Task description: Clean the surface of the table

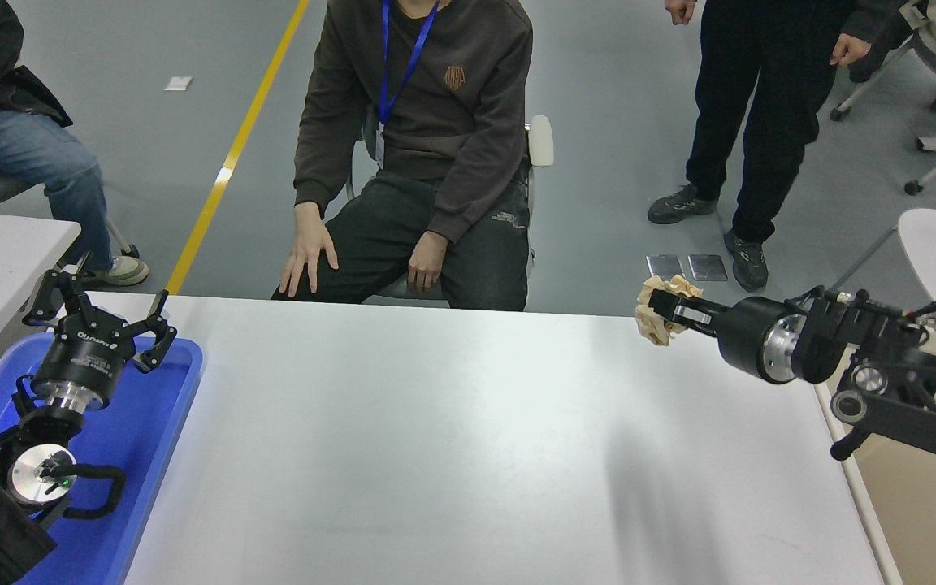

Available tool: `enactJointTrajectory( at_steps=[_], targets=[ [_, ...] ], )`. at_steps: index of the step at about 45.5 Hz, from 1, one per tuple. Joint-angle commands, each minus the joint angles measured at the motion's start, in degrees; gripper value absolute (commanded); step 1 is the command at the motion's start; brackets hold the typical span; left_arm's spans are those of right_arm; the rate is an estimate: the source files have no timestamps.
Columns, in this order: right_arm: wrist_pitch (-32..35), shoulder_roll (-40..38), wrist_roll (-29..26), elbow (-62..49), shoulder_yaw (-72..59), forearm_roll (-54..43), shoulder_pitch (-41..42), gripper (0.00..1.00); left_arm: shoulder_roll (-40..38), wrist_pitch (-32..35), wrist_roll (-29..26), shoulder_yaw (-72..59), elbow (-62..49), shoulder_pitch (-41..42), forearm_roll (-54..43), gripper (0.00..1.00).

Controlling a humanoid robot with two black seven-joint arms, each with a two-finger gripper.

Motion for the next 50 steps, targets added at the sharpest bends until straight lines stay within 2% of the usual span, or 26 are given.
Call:
enactJointTrajectory(
  at_steps=[1, 13, 29, 40, 50],
  targets=[
    [2.4, -5.7, 0.0, 3.4, 3.8, 1.5, 0.4, 0.0, 0.0, 0.0, 0.0, 0.0, 0.0, 0.0, 0.0, 1.0],
    [3.4, -9.1, 0.0, 3.3, 4.3, 2.0, 0.2, 0.0, 0.0, 0.0, 0.0, 0.0, 0.0, 0.0, 0.0, 1.0],
    [3.1, -14.3, 0.1, -2.8, 4.2, 2.5, -3.7, 0.0, 0.0, 0.0, 0.0, 0.0, 0.0, 0.0, 0.0, 1.0],
    [2.4, -17.1, 1.8, -7.5, 4.7, 9.4, -8.7, 0.0, 0.0, 0.0, 0.0, 0.0, 0.0, 0.0, 0.0, 1.0],
    [2.7, -18.2, 7.2, -17.0, 4.6, 17.4, -11.2, 0.0, 0.0, 0.0, 0.0, 0.0, 0.0, 0.0, 0.0, 1.0]
  ],
)
